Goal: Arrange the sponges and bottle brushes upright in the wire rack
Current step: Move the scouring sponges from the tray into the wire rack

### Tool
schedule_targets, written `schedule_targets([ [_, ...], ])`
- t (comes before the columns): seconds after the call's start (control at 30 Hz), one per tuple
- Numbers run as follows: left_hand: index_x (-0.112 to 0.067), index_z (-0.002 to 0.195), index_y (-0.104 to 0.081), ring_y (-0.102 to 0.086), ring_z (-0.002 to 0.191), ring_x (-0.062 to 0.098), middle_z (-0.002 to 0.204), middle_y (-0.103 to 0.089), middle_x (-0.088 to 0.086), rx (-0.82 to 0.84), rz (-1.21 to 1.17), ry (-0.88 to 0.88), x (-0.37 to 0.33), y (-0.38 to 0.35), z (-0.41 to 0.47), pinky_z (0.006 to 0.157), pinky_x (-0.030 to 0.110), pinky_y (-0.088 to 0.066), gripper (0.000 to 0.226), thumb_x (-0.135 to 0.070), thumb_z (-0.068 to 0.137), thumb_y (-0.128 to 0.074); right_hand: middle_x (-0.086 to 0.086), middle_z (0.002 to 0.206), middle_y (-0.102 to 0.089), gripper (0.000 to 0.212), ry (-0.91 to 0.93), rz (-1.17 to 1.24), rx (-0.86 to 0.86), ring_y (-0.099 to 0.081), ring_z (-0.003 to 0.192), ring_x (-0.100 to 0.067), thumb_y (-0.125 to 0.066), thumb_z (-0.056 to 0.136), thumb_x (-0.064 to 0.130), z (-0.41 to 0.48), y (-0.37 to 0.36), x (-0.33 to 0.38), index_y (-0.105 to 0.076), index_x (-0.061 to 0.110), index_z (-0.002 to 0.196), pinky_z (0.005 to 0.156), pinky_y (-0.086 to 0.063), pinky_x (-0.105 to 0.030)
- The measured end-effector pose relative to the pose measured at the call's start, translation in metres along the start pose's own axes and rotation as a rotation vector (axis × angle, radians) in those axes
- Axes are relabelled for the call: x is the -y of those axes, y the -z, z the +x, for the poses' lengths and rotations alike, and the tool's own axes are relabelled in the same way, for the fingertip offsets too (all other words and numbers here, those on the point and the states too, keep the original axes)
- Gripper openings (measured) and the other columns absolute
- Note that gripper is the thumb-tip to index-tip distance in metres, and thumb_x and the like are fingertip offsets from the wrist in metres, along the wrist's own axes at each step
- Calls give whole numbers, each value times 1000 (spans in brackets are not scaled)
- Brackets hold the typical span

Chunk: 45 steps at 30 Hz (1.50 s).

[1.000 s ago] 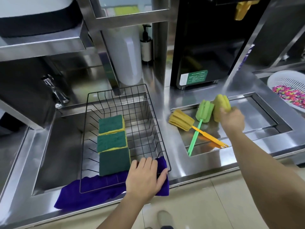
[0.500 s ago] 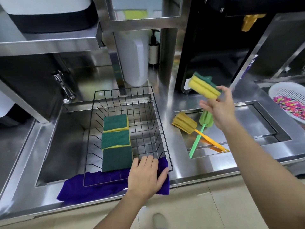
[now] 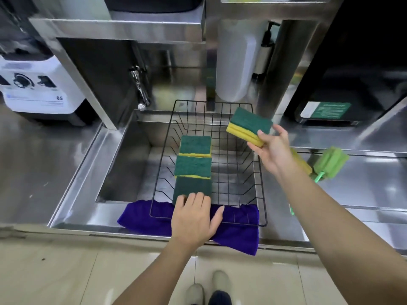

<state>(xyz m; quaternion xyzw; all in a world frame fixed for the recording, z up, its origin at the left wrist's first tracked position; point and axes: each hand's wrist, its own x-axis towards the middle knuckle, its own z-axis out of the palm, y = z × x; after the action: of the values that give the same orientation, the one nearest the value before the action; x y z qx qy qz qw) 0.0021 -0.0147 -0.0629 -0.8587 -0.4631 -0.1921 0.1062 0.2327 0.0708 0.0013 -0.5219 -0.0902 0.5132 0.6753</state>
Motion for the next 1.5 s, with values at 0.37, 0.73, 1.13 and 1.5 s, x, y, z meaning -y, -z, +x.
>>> schedule_targets([
  [0.37, -10, 65, -57, -49, 59, 25, 63, -54, 5, -115, -26, 3, -1, -6, -2, 60, 36, -41, 43, -43, 92, -45, 1, 94, -54, 29, -56, -225, 84, -59, 97, -19, -52, 89, -5, 32, -66, -31, -35, 9, 108, 94, -48, -38],
  [0.73, -10, 69, -58, -49, 60, 23, 65, -56, 4, -102, -66, -28, -1, -6, -3, 57, 35, -39, 39, -41, 91, -49, 0, 96, -51, 31, -17, -568, 109, -55, 98, -20, -56, 88, 2, 79, -98, -71, -32, 15, 103, 90, -51, -34],
  [1.13, -11, 70, -61, -52, 61, 23, 68, -60, 4, -70, -69, -10, -2, -5, -2, 56, 35, -41, 39, -41, 90, -48, -14, 128, -49, 45, 21, -1123, 111, -47, 114, -31, -60, 88, 24, 99, -95, -89, -41, 5, 125, 101, -36, -37],
  [1.5, -11, 67, -59, -50, 59, 23, 65, -57, 3, -58, -47, -25, -1, -2, -1, 55, 34, -39, 38, -40, 90, -48, -9, 105, -53, 35, 232, -1267, 204, -52, 101, -24, -57, 89, 24, 76, -82, -53, -52, 3, 116, 85, -40, -31],
])
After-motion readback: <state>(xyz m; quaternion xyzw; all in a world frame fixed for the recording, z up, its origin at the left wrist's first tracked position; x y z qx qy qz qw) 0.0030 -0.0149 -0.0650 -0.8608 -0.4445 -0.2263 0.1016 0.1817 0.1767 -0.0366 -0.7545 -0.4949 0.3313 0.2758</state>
